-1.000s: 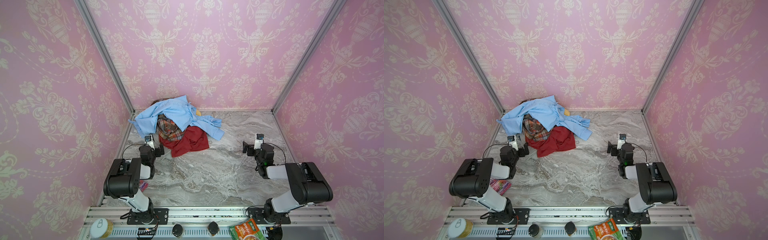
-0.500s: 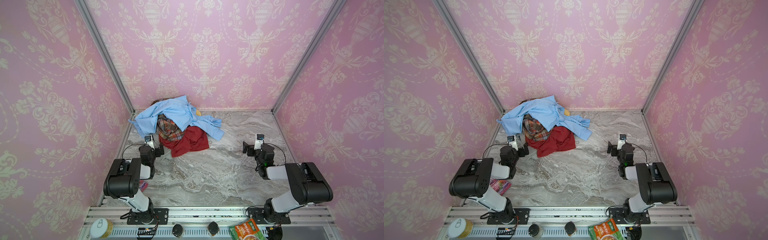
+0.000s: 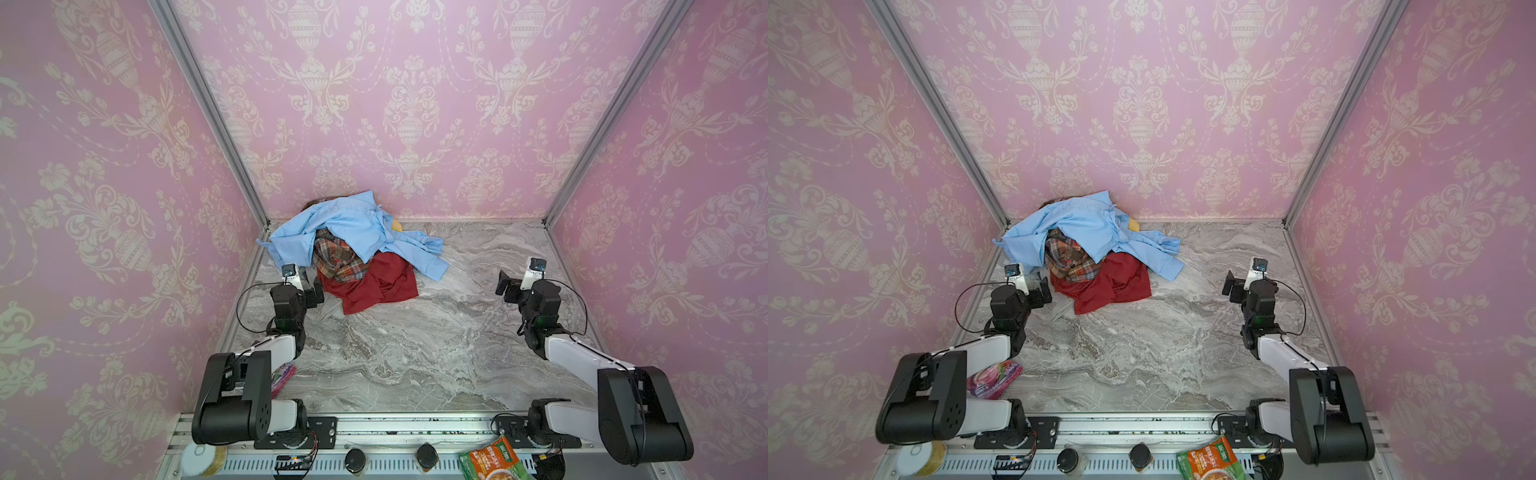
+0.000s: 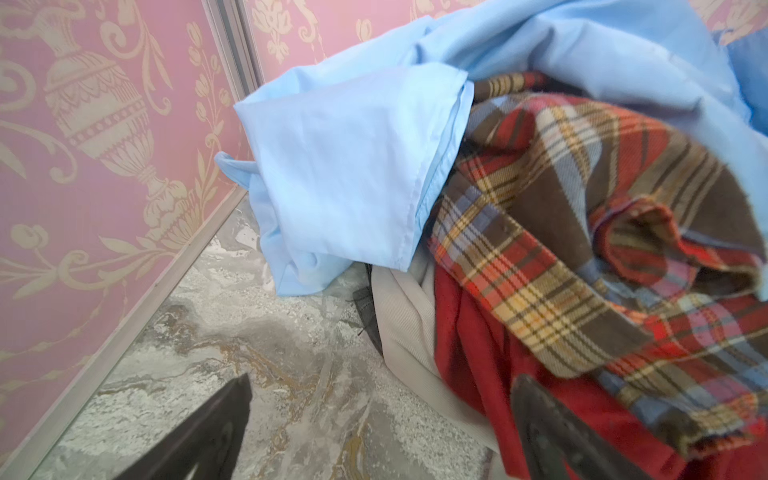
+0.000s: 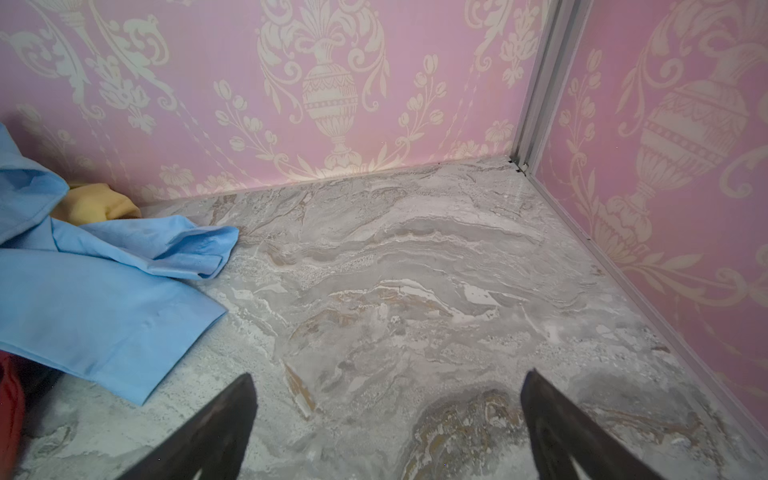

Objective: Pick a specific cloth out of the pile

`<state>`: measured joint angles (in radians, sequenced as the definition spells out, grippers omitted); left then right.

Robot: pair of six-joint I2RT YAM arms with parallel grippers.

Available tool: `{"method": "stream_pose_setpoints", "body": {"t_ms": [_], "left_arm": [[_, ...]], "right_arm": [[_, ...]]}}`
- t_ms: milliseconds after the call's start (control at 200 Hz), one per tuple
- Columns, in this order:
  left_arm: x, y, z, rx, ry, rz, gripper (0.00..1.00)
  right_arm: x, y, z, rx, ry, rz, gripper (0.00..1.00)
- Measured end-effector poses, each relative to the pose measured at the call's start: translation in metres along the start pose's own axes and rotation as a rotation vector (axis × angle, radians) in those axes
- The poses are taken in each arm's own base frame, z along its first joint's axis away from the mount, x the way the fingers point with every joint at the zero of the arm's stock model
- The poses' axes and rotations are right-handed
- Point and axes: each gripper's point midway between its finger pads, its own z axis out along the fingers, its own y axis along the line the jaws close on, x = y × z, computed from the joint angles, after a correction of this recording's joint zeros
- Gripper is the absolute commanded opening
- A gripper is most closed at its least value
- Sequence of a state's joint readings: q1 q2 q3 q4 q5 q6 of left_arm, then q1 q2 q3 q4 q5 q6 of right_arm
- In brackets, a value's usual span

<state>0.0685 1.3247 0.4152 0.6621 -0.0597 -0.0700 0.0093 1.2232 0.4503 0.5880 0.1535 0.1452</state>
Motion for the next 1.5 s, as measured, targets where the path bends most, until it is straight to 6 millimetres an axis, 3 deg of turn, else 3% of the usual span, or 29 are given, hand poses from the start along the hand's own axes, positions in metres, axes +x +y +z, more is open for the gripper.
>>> {"method": "stream_pose_setpoints", "body": {"t_ms": [170, 280, 395, 671, 856, 1186, 1361, 1501], "left_arm": [[-0.041, 0.005, -0.014, -0.037, 0.005, -0.052, 0.99], [-0.064, 0.008, -0.029, -0.06, 0.009, -0.13, 0.99], [-0.07, 0.01, -0.041, -0.072, 0.055, -0.225, 0.99], [-0.034, -0.008, -0.039, -0.029, 0.32, -0.406, 0.84], [-0.011, -0.023, -0.041, 0.031, 0.433, -0.468, 0.74], [0.023, -0.044, -0.042, 0.087, 0.526, -0.458, 0.68], [0.059, -0.052, -0.042, 0.086, 0.612, -0.437, 0.64], [0.066, -0.056, -0.035, 0.092, 0.62, -0.431, 0.63]], "right_arm": [[-0.025, 0.009, -0.019, -0.024, -0.008, 0.098, 1.0], [-0.024, 0.022, -0.031, -0.062, 0.019, 0.139, 0.99], [-0.015, 0.041, -0.037, -0.122, 0.078, 0.155, 0.98], [0.002, 0.105, -0.049, -0.317, 0.191, 0.116, 0.96], [0.014, 0.159, -0.052, -0.441, 0.266, 0.059, 0.94], [0.027, 0.244, -0.065, -0.608, 0.322, -0.066, 0.92], [0.034, 0.268, -0.076, -0.655, 0.331, -0.117, 0.91], [0.042, 0.273, -0.081, -0.658, 0.347, -0.157, 0.91]]}}
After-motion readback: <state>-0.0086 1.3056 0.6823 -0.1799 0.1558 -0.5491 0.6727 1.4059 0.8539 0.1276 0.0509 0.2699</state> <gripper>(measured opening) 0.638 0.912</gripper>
